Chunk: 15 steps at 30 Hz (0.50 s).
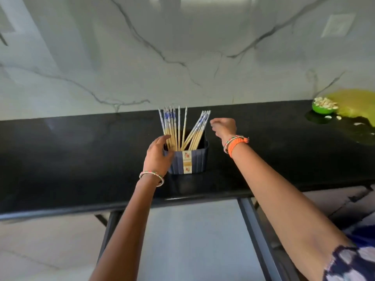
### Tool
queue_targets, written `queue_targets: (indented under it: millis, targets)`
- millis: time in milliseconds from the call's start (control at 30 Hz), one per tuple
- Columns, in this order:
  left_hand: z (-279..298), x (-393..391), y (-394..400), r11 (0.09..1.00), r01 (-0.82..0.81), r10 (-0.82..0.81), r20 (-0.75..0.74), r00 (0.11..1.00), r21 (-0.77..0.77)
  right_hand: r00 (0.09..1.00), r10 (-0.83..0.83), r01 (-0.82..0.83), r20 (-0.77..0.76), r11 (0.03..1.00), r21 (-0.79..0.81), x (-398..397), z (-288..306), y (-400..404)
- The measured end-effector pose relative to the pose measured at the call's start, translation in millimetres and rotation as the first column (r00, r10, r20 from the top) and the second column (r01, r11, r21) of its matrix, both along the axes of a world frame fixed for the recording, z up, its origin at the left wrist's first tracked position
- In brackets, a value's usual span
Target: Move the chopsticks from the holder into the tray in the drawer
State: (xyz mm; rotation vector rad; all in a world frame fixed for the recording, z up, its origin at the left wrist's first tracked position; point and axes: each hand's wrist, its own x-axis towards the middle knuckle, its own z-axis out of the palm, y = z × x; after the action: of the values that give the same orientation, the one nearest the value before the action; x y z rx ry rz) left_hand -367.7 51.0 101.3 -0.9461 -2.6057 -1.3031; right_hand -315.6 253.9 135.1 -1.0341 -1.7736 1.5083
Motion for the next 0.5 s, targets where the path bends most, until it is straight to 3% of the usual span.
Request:
queue_targets:
  millis: [133,267,500]
  targets:
    - [-15,-18,12,0.995,0.042,-0.042,0.007,0.999,-0.091,0.986,0.126,-0.135,0.109,0.988,0.079,-34,-17,11]
    - [-29,-17,12,0.999,0.021,-0.021,-0.016,1.0,0.033,0.994,0.098,-0.101,0.041,0.992,0.081,-48,-30,15]
    - [-35,-15,15,0.992,0.0,-0.005,0.042,0.999,0.124,0.989,0.119,-0.127,0.088,0.988,0.091,-56,-32,15]
